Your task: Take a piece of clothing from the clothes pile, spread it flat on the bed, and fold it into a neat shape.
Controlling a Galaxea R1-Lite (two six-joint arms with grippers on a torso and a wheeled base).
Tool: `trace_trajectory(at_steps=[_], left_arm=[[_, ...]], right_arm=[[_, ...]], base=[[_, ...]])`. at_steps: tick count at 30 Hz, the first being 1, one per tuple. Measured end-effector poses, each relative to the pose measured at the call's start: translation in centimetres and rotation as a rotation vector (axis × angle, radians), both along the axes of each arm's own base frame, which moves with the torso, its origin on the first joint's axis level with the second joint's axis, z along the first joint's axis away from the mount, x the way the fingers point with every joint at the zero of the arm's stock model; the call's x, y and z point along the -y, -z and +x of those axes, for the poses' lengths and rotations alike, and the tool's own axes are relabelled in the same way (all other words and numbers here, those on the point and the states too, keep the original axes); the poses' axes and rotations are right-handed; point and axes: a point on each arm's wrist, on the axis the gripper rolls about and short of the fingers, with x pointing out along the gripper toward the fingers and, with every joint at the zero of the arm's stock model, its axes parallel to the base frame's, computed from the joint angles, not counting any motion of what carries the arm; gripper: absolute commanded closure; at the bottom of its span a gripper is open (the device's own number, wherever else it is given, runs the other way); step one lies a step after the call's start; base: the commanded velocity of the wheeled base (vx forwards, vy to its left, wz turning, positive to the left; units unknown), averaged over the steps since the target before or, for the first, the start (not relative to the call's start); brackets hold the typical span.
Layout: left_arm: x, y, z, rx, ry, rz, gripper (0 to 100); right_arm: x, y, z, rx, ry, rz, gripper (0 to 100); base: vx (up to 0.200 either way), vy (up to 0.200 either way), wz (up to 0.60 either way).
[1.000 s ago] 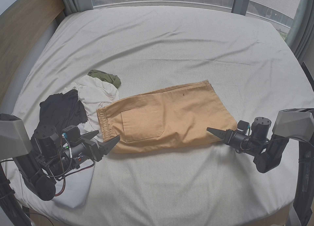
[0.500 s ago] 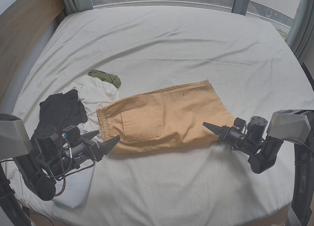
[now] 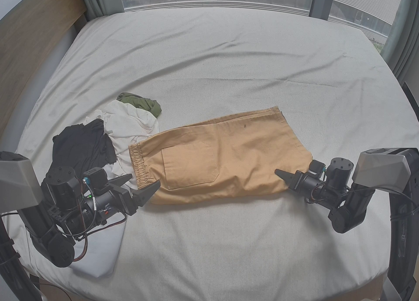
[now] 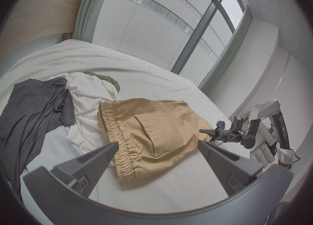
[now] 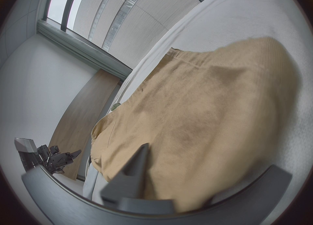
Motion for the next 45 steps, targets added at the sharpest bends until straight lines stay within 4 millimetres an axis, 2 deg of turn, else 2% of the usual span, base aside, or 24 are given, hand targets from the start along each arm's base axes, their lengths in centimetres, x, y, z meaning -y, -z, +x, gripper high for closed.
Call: trace_trajectory(at_steps=[13,29,38,45], left_arm=[[-0.1,0.0,0.0,-0.004,-0.004,-0.009,0],[-0.4,-0.5,0.2,0.014,-0.016,-0.016,0],[-0.4,-0.5,0.2,0.016,-0.017,-0.016,0],[-0.4,-0.5,0.2,0.016,-0.017,-0.016,0]], right_arm=[[-0.2,0.0,-1.6,-0.032,-0.015,-0.026,100],[0.2,0.3,-5.3,-0.042,-0.001,-0.188,100],[0.5,0.3,-5.7,-0.057,0.003,-0.192,100],[0.8,0.4,-6.8,-0.089,-0.001,-0.205,100]], base=[[0.000,0.000,0.00],[0.000,0.000,0.00],[0.000,0.000,0.00],[0.000,0.000,0.00]])
